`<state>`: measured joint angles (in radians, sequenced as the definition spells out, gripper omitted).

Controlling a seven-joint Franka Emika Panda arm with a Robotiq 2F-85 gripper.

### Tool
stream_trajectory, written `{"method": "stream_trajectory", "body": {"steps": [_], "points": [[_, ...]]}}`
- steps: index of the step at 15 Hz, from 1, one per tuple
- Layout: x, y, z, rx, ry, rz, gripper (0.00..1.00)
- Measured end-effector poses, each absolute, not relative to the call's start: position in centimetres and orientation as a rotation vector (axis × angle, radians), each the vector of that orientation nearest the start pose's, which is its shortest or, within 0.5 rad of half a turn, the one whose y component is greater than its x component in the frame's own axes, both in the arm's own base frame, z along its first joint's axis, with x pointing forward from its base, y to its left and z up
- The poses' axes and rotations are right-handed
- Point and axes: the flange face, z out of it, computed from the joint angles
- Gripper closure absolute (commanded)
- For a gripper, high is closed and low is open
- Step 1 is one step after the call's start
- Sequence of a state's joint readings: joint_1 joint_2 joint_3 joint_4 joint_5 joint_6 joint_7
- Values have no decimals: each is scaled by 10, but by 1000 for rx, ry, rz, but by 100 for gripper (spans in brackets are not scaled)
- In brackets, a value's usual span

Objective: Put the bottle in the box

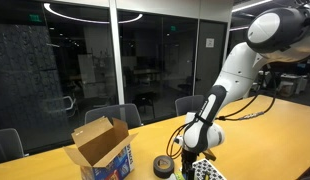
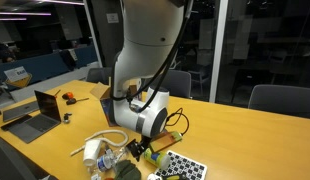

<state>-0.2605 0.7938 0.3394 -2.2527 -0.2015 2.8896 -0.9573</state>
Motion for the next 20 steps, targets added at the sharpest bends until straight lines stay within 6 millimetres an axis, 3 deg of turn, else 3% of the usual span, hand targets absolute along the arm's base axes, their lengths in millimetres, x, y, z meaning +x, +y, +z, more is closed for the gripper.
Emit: {"method": "stream_trajectory", "body": {"steps": [6,16,17,18,20], "points": [[514,62,33,-2448,-1668,-13,0],[514,62,2,-2419,-1681,19,0],[514,61,-2,-2418,-1678,24,25],[513,60,-5,-2417,-1676,29,26],[511,58,-10,-2416,-1671,37,42]]}}
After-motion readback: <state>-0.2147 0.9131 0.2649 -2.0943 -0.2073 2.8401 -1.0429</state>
